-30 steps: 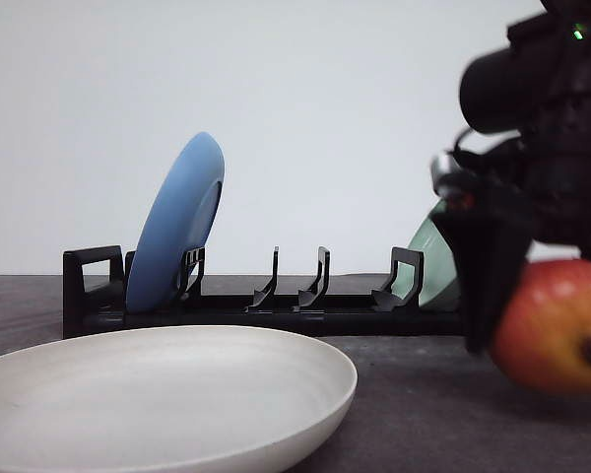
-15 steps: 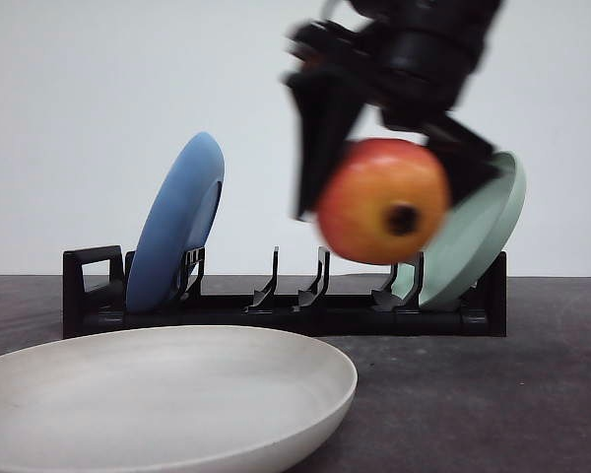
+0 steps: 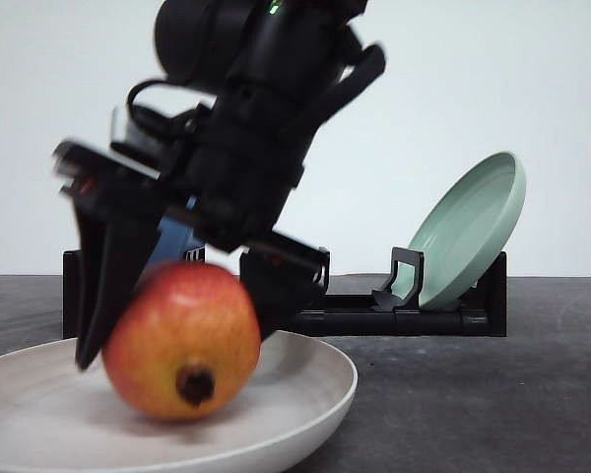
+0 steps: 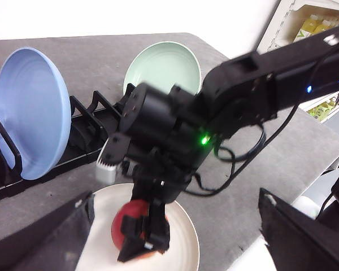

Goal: Place pomegranate in white plate

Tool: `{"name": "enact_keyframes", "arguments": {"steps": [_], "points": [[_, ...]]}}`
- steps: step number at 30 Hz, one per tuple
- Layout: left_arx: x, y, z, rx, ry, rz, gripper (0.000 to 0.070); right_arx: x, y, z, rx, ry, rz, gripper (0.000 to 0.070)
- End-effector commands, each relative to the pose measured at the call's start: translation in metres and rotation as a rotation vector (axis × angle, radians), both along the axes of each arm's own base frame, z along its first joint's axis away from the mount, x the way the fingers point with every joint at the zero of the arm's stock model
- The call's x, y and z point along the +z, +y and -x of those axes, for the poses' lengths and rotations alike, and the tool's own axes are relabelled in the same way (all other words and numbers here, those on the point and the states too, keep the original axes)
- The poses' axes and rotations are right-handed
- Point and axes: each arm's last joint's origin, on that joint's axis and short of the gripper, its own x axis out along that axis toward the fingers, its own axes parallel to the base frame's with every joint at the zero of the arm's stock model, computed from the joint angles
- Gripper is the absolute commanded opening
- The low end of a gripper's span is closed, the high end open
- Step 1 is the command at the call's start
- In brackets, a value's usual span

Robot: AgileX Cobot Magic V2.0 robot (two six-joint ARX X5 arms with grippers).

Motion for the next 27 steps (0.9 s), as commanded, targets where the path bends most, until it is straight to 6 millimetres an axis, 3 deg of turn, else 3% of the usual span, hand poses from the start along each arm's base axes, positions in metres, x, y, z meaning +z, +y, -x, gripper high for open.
{"name": "enact_keyframes", "arguments": {"steps": [1,6,7,10,16,21,27], "points": [[0.005,0.001,0.001,-0.004,0.003,0.026,0.0555,-0.004,0.008,0.001,0.018,-0.006,-0.003,0.0400],[0.005,0.001,0.001,-0.003,0.007,0.028,0.0555,-0.005,0.009,0.002,0.036,-0.007,0.002,0.0444],[0.005,0.001,0.001,-0.003,0.007,0.028,0.0555,-0.005,0.009,0.002,0.037,-0.008,-0.001,0.0483],[0.005,0.001,0.001,-0.003,0.007,0.029,0.0555,-0.005,0.009,0.002,0.049,-0.012,-0.001,0.0691],[0.004,0.001,0.001,0.001,0.015,0.036,0.0555,0.003,0.008,0.002,0.067,-0.025,-0.017,0.0700],[0.004,0.001,0.001,0.005,0.026,0.042,0.0555,0.047,-0.009,0.001,0.056,-0.097,-0.094,0.0700],[0.003,0.001,0.001,0.013,0.043,0.039,0.0555,0.125,-0.061,0.020,0.028,-0.232,-0.167,0.0700]]}}
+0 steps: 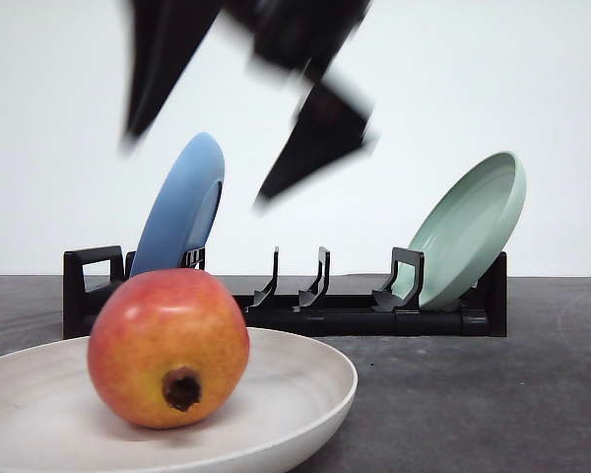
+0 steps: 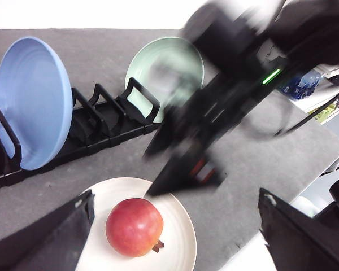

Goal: Place pomegranate in white plate

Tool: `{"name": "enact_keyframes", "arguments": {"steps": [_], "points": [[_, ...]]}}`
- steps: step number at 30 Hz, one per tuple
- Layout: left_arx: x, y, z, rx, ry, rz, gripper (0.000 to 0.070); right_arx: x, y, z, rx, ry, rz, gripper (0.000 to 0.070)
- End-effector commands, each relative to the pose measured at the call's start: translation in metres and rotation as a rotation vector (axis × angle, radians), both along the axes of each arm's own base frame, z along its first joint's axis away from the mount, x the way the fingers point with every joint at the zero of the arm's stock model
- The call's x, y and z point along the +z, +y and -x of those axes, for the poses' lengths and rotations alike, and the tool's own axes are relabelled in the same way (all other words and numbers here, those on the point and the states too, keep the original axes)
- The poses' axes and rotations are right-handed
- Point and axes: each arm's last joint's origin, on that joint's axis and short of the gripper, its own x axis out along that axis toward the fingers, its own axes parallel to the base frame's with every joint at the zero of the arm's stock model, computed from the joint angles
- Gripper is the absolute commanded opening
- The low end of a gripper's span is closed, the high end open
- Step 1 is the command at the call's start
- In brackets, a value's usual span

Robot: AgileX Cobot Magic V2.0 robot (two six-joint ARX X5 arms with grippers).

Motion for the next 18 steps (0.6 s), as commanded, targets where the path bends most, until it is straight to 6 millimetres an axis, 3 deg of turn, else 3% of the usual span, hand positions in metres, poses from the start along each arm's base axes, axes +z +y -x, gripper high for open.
{"name": "enact_keyframes", "arguments": {"steps": [1,6,10,14,18], "points": [[0.005,0.001,0.001,-0.003,0.005,0.028,0.0555,0.023,-0.014,0.010,0.019,-0.061,-0.011,0.0700],[0.005,0.001,0.000,0.023,-0.004,0.029,0.0555,0.071,-0.074,0.043,-0.025,-0.149,-0.041,0.0700],[0.005,0.002,0.000,0.046,-0.014,0.028,0.0555,0.094,-0.120,0.074,-0.116,-0.247,-0.018,0.0700],[0.006,0.002,-0.001,0.063,-0.021,0.032,0.0555,0.103,-0.156,0.104,-0.174,-0.343,-0.080,0.0700],[0.006,0.002,-0.001,0.085,-0.031,0.033,0.0555,0.092,-0.181,0.129,-0.192,-0.413,-0.164,0.0700]]}}
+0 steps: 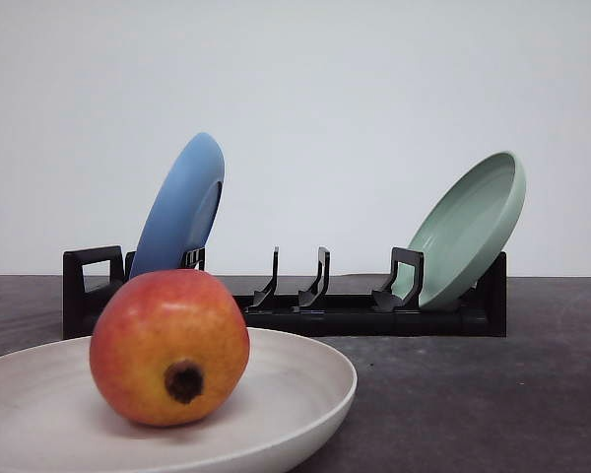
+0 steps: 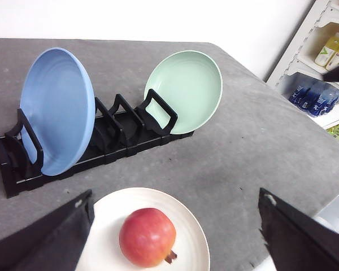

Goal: Place pomegranate in white plate

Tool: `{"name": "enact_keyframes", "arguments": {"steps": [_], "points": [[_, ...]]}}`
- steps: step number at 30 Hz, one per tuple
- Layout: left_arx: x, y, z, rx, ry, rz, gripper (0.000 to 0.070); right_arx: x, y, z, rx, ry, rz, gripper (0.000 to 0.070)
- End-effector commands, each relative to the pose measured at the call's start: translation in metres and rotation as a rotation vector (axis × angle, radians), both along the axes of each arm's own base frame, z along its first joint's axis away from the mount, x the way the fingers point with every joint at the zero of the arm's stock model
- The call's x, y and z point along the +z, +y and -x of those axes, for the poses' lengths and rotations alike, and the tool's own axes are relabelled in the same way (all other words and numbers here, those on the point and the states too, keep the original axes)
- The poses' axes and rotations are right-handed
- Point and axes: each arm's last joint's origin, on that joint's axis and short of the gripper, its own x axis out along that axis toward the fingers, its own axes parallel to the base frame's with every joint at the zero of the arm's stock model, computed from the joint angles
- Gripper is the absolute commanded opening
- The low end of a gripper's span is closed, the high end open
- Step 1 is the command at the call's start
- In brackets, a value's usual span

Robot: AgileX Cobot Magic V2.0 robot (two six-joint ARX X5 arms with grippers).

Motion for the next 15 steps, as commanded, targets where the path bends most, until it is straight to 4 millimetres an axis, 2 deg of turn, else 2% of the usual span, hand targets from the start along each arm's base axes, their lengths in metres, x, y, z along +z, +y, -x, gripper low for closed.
{"name": "enact_keyframes", "arguments": {"steps": [1,8,15], "points": [[0.005,0.001,0.000,0.008,-0.011,0.023,0.0555,-0.006,-0.007,0.008,0.006,-0.035,-0.028,0.0700],[0.005,0.001,0.000,0.028,-0.021,0.019,0.0555,-0.034,-0.033,0.033,-0.083,-0.152,-0.146,0.0700],[0.005,0.001,0.000,0.028,-0.021,0.019,0.0551,-0.036,-0.038,0.037,-0.088,-0.186,-0.179,0.0700]]}}
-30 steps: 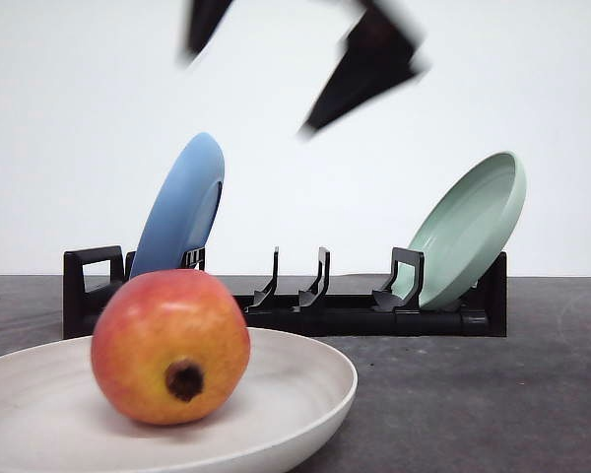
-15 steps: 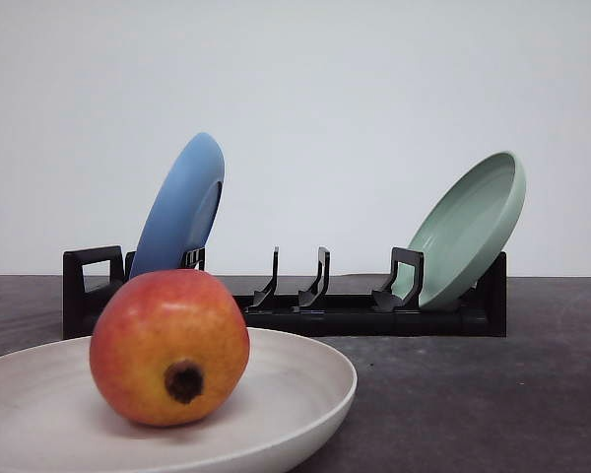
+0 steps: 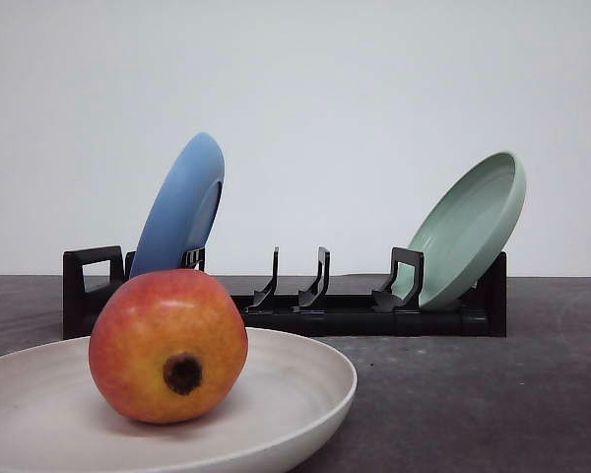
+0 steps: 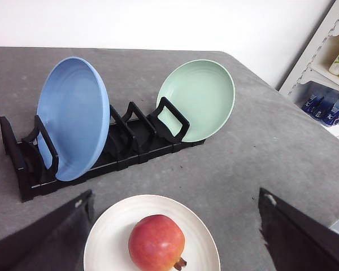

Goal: Place pomegranate in white plate

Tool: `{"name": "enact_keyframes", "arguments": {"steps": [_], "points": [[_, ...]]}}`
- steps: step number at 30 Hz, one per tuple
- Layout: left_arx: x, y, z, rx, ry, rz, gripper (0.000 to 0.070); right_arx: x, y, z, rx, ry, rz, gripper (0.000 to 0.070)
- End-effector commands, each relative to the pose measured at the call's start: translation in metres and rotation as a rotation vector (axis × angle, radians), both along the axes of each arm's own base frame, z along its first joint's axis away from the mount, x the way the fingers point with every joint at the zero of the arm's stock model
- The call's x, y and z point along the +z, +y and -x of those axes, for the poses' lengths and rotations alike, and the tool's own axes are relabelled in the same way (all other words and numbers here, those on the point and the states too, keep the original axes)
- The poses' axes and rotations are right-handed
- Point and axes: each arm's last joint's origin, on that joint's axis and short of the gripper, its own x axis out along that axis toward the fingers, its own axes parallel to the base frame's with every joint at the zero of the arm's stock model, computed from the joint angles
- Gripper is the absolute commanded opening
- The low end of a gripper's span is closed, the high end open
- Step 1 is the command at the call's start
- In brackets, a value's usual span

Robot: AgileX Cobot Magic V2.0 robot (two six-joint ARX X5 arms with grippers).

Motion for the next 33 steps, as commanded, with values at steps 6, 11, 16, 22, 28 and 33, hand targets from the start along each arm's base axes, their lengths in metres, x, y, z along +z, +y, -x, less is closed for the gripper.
{"name": "enact_keyframes", "arguments": {"steps": [6,11,16,22,28,33], "points": [[0.005,0.001,0.001,-0.008,-0.009,0.015,0.0000,0.002,0.001,-0.001,-0.016,0.014,-0.033,0.0018],[0.005,0.001,0.000,0.000,-0.012,0.016,0.0000,0.002,0.000,-0.002,-0.053,0.005,-0.024,0.0033],[0.005,0.001,0.000,0.000,-0.012,0.018,0.0000,0.003,0.000,-0.002,-0.054,-0.001,-0.029,0.0033],[0.005,0.001,0.000,0.000,-0.012,0.018,0.0000,0.003,0.000,-0.002,-0.053,-0.001,-0.029,0.0033],[0.002,0.002,0.001,0.002,-0.015,0.035,0.0000,0.003,0.000,-0.002,-0.053,-0.001,-0.029,0.0033],[-0.011,0.000,-0.006,0.127,-0.011,0.017,0.0000,0.003,0.000,-0.002,-0.053,-0.001,-0.029,0.0033]]}}
